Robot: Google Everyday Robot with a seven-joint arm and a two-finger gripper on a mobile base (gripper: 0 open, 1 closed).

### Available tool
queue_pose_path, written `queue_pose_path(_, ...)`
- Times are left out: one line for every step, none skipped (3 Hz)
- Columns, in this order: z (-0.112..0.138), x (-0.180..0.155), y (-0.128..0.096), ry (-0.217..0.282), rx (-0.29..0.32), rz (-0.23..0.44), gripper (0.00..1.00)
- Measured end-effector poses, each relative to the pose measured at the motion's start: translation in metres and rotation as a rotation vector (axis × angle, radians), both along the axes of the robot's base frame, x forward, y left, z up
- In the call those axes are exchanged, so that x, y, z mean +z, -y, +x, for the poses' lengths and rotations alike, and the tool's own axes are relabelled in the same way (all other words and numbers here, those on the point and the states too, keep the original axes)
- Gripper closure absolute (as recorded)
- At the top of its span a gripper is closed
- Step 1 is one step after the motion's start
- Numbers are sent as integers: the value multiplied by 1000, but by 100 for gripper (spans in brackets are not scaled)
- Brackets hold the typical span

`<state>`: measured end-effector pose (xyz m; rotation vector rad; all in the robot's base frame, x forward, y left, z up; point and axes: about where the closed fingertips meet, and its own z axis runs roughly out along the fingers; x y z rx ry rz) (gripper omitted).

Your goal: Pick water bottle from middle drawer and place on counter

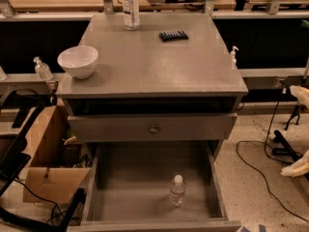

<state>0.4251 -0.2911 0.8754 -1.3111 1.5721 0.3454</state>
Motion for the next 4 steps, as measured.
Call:
queue_pose_path(1,-5,-1,53,38,-22,0)
queue_pose_path(1,-5,-1,53,38,-23,0)
queue_pose_path(4,-40,-1,49,25,34,0)
queue_pose_path(8,-134,-1,31,2,126,0)
